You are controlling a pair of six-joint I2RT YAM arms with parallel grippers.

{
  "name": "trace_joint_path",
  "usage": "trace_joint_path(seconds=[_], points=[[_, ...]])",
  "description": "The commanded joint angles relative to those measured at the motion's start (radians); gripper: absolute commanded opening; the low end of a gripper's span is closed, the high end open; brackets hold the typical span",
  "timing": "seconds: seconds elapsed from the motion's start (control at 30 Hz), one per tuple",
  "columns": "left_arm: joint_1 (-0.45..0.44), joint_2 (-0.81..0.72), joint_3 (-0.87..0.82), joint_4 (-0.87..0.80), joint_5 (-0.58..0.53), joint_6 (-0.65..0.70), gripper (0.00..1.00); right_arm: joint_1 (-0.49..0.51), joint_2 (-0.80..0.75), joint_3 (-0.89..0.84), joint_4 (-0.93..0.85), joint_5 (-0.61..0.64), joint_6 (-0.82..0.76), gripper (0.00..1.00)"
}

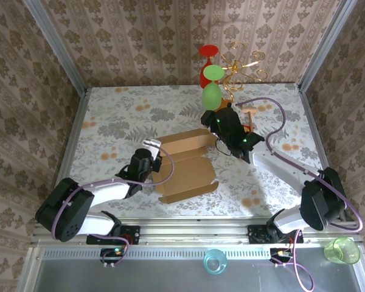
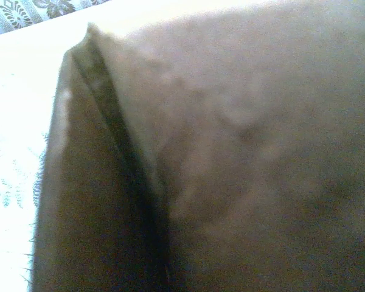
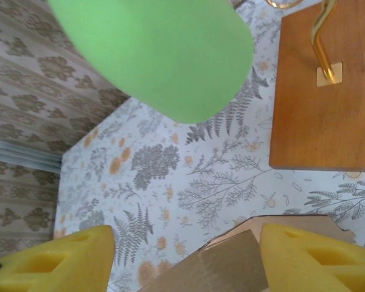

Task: Fold the paper box

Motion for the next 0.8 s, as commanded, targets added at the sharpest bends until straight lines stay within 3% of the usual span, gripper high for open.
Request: trace_joint_path(seconds=[0.0, 0.47, 0.77], points=[[0.006, 0.029, 0.030, -0.029, 0.014, 0.007, 0.00, -0.005, 0.046, 0.032, -0.039, -0.037, -0.037, 0.66], [0.007, 0.099, 0.063, -0.018, -0.003, 0.015, 0.00, -0.041, 0.183, 0.087, -0.035, -0.145, -0.031, 0.70], [0.006, 0.120, 0.076, -0.015, 0.001, 0.013, 0.00, -0.040, 0.174, 0.052, 0.012, -0.189, 0.007, 0.62]])
